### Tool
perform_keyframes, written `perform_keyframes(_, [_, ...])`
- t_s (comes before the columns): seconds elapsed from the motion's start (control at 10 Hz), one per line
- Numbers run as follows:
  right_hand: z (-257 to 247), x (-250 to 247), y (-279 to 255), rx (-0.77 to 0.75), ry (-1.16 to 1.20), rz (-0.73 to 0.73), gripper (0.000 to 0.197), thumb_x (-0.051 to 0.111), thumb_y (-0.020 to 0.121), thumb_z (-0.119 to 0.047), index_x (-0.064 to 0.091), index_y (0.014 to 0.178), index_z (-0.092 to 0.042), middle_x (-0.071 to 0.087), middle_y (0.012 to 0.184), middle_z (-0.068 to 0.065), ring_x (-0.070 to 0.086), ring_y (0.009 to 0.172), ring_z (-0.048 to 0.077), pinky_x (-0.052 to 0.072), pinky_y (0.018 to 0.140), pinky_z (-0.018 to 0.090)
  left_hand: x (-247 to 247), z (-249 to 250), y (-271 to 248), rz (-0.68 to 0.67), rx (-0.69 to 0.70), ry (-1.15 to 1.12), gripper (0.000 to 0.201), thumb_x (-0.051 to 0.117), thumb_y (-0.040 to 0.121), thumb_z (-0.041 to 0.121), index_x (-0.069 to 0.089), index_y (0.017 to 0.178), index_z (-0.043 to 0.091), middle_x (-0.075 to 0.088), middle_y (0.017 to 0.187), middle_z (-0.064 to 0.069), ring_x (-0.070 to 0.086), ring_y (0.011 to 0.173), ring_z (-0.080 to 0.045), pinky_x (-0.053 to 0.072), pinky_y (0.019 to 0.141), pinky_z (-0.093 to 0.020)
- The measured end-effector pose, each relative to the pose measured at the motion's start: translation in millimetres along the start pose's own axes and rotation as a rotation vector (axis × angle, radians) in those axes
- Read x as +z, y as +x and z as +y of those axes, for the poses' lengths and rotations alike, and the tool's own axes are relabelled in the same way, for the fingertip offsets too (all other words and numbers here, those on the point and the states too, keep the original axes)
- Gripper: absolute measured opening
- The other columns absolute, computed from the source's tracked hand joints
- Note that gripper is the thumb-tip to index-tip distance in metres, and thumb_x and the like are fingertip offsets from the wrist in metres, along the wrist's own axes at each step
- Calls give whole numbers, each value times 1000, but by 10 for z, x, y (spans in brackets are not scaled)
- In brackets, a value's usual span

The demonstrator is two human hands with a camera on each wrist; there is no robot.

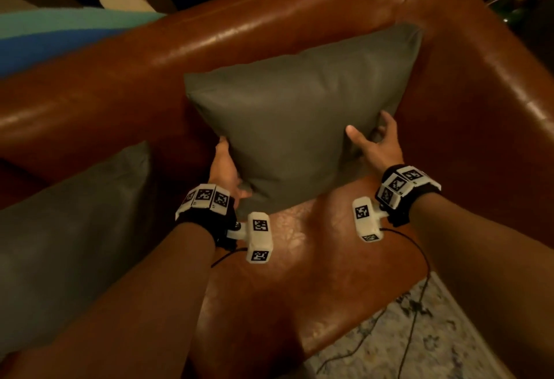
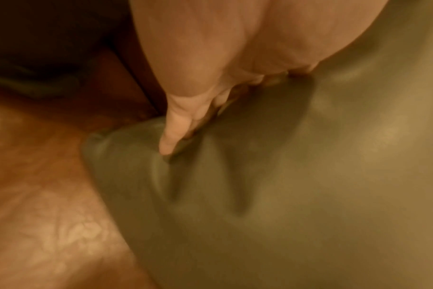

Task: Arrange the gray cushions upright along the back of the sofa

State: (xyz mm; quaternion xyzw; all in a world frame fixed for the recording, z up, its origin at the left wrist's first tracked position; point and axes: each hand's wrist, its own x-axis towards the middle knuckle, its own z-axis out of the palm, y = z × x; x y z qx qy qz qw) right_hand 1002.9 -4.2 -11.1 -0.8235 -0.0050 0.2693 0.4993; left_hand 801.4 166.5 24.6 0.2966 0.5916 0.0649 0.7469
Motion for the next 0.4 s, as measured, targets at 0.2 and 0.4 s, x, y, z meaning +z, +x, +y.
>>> perform_keyframes(0.2, [-62,109,93,24,99,-46,112,81,60,-51,21,152,-30,41,154,2,46,135,17,40,112,43,-116,13,-26,0,-21,126,62,34,96,56,33,150,27,41,156,-6,41,139,-39,26,112,-67])
perform_keyframes(0.4, [93,-57,-362,-42,-158,80,88,77,75,-41,29,148,-35,48,149,2,48,133,21,39,112,37,-652,-142,-153,-6,97,259,50,36,103,40,26,152,38,44,147,0,49,127,-30,41,102,-50])
